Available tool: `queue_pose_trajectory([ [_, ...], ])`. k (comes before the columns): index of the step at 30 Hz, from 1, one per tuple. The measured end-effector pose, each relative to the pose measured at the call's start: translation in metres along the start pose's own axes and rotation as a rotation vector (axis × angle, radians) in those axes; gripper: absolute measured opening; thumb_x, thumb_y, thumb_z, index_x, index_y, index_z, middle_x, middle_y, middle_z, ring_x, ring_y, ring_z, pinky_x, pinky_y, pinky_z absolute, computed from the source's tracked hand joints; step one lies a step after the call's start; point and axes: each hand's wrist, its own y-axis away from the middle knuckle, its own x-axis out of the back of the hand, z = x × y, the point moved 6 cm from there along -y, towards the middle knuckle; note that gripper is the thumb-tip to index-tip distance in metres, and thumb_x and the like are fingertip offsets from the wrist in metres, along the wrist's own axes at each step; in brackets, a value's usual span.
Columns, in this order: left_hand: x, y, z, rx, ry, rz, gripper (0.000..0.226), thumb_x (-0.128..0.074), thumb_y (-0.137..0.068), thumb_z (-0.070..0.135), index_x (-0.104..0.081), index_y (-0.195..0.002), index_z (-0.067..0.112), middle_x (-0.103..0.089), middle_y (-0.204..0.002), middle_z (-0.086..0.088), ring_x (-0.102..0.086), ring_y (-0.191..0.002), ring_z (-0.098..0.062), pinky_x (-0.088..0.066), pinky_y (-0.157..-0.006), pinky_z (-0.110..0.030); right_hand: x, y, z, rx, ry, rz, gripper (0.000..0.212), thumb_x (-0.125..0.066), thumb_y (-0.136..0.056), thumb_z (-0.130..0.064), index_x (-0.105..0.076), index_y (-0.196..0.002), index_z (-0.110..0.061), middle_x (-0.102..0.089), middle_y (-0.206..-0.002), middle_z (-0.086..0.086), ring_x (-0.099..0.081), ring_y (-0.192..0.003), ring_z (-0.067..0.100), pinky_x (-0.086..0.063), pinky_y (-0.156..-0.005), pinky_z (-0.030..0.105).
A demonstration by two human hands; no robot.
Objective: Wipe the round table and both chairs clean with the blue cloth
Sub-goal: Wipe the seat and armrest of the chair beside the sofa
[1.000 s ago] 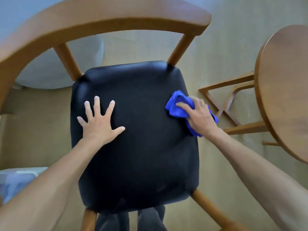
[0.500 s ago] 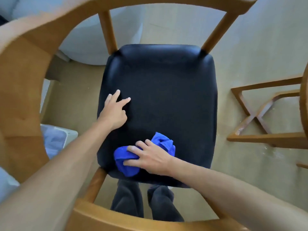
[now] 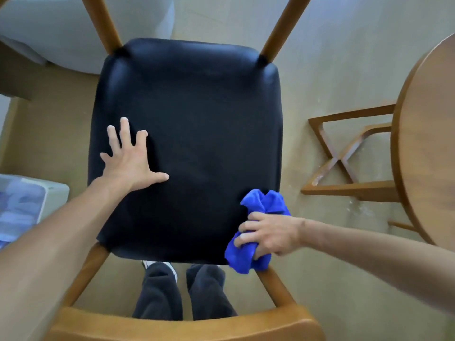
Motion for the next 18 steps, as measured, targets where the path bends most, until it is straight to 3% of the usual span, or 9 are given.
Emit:
queue_pose_trajectory([
  [4,-0.001,-0.001,0.002,0.01,0.02,0.01,0.105,-0.084,-0.061,0.049,-0.022,-0.139,0.017,0.024,-0.156,0.0,0.021,-0.143,-0.031,-0.018,-0.108,-0.068,0.02,0.063,0.072,-0.53,-0.108,0.343,0.042,-0.056,-0.065,0.005,-0.06,-0.094,-0.025,-0.042,-0.126,0.007,-0.048,-0.102,0.033,-0.041,-0.088,0.042],
  [7,0.0,0.001,0.002,0.023,0.012,0.023,0.105,-0.084,-0.062,0.049,-0.021,-0.141,0.018,0.022,-0.156,0.0,0.019,-0.144,-0.03,-0.02,-0.107,-0.068,0.023,0.069,0.083,-0.898,-0.246,0.606,0.039,-0.049,-0.068,0.004,-0.05,-0.097,-0.022,-0.041,-0.123,0.007,-0.043,-0.1,0.029,-0.034,-0.093,0.036],
  [9,-0.001,0.004,0.003,0.039,0.004,0.03,0.107,-0.082,-0.065,0.048,-0.016,-0.144,0.02,0.02,-0.157,0.0,0.016,-0.145,-0.029,-0.025,-0.105,-0.067,0.009,0.062,0.059,-1.015,-0.325,0.716,0.037,-0.045,-0.069,0.003,-0.05,-0.096,-0.021,-0.041,-0.124,0.008,-0.042,-0.1,0.031,-0.033,-0.095,0.034],
  [11,-0.003,0.01,0.005,0.07,0.005,0.032,0.105,-0.078,-0.072,0.046,-0.01,-0.148,0.023,0.018,-0.157,-0.001,0.013,-0.145,-0.029,-0.034,-0.1,-0.064,-0.011,0.055,0.021,-0.901,-0.328,0.63,0.039,-0.042,-0.068,0.003,-0.05,-0.096,-0.022,-0.04,-0.125,0.008,-0.042,-0.1,0.031,-0.034,-0.094,0.036],
  [13,-0.007,0.02,0.01,0.082,-0.016,0.016,0.099,-0.073,-0.08,0.041,-0.006,-0.15,0.024,0.017,-0.158,-0.004,0.012,-0.145,-0.032,-0.04,-0.094,-0.058,-0.035,0.058,-0.017,-0.721,-0.362,0.394,0.044,-0.047,-0.065,0.004,-0.048,-0.098,-0.026,-0.038,-0.128,0.006,-0.045,-0.101,0.031,-0.04,-0.091,0.039],
  [15,-0.012,0.03,0.016,0.057,-0.038,-0.029,0.091,-0.067,-0.085,0.034,-0.004,-0.151,0.026,0.018,-0.158,-0.005,0.011,-0.145,-0.033,-0.042,-0.092,-0.053,-0.045,0.071,-0.032,-0.747,-0.457,0.249,0.048,-0.044,-0.062,0.002,-0.045,-0.098,-0.029,-0.039,-0.128,0.002,-0.047,-0.104,0.031,-0.047,-0.087,0.042],
  [18,-0.017,0.048,0.019,-0.007,-0.048,-0.128,0.077,-0.06,-0.089,0.028,-0.014,-0.15,0.028,0.01,-0.159,-0.003,0.002,-0.145,-0.031,-0.038,-0.098,-0.049,-0.03,0.078,-0.028,-0.889,-0.517,0.292,0.046,-0.037,-0.059,0.0,-0.043,-0.093,-0.032,-0.051,-0.116,0.006,-0.05,-0.095,0.034,-0.047,-0.08,0.043],
])
